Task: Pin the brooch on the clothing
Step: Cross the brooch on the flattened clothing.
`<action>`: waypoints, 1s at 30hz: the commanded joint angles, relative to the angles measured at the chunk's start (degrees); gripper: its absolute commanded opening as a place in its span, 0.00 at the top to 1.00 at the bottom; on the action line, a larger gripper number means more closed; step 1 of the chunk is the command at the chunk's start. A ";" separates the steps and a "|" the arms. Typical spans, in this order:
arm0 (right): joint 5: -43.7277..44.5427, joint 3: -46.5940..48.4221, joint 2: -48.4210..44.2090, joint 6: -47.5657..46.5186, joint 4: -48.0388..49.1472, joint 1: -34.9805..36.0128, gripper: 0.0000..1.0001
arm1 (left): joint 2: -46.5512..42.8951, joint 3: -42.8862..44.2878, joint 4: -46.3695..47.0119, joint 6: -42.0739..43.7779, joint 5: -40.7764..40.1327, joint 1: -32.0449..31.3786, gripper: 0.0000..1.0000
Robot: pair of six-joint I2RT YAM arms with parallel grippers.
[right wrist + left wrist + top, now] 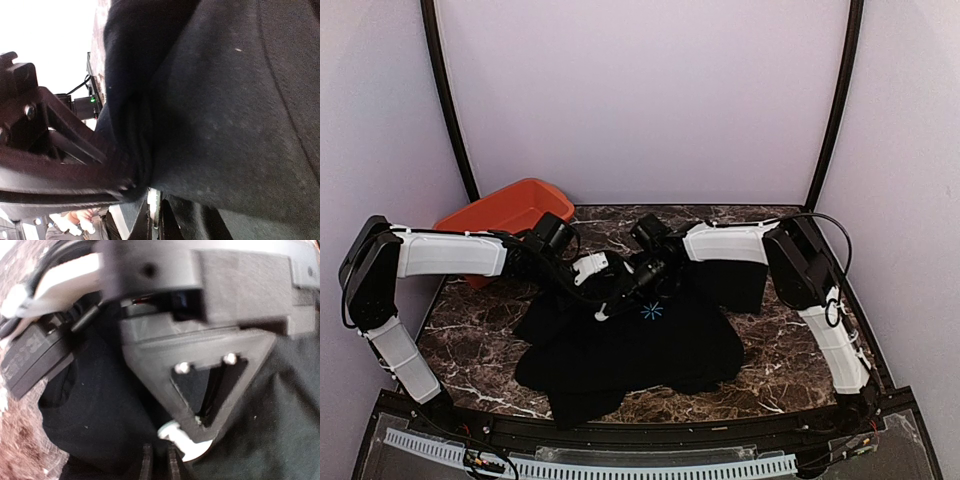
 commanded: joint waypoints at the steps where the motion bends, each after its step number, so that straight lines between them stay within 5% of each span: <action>1: -4.22 -3.41 -4.53 -0.18 2.97 -2.10 1.00 | -1.89 0.61 2.72 -0.25 -0.80 -0.27 0.80; 16: -3.59 -6.23 -5.02 2.13 4.67 -3.64 1.00 | -2.64 3.65 -3.94 0.82 -2.91 -0.20 0.38; 30: 1.94 -2.51 -4.52 3.86 0.91 -3.91 1.00 | -0.07 9.56 -15.68 -1.15 -0.64 -0.28 0.27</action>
